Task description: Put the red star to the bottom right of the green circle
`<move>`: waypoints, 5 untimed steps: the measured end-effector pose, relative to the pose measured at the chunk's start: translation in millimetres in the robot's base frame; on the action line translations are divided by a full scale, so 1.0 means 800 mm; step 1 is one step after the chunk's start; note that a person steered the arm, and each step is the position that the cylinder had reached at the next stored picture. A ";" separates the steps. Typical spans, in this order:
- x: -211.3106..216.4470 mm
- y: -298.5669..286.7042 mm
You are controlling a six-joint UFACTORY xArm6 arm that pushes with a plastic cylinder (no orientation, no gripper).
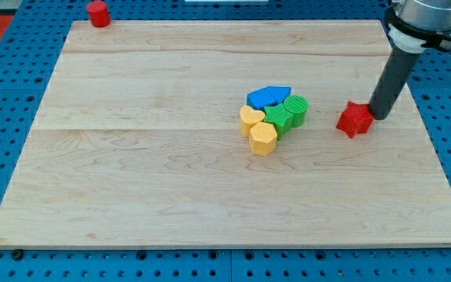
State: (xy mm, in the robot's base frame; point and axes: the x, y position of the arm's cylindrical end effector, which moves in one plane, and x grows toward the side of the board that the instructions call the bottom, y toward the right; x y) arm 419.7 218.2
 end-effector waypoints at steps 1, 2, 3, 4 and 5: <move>0.001 -0.004; 0.008 -0.013; 0.008 -0.031; 0.015 -0.035; 0.033 -0.045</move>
State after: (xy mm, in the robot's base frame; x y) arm 446.1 182.5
